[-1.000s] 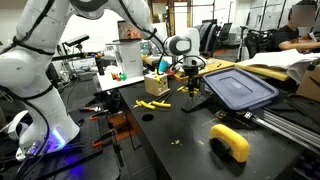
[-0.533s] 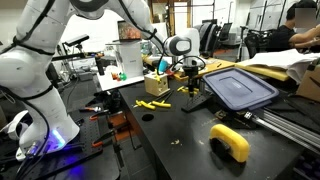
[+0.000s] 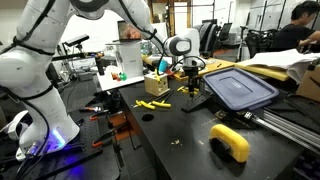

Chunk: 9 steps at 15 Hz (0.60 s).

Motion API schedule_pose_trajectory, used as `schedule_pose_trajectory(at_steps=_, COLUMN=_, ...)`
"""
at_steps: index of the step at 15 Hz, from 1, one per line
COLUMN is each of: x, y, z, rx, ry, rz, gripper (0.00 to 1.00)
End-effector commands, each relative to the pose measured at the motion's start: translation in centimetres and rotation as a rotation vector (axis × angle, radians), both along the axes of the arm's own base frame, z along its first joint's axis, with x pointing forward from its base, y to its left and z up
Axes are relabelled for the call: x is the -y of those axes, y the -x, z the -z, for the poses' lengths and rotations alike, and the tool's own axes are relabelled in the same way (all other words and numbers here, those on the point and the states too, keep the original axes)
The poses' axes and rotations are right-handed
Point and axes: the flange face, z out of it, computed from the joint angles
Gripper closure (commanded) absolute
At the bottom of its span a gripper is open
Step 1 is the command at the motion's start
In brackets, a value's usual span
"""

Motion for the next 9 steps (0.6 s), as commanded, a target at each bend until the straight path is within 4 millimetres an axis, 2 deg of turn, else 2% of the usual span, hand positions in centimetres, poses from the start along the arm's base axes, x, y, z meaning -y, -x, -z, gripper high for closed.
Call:
schedule_pose_trajectory(at_steps=1, x=-0.23, y=-0.47, z=0.3, rx=0.029, ry=0.003, rz=-0.009, gripper=0.96)
schedule_pose_trajectory(at_steps=6, x=-0.48, y=-0.66, z=0.98, rx=0.036, ry=-0.011, rz=-0.007, gripper=0.96)
schedule_pose_trajectory(at_steps=9, x=-0.29, y=-0.35, z=0.74, rx=0.042, ry=-0.018, rz=0.002, gripper=0.96)
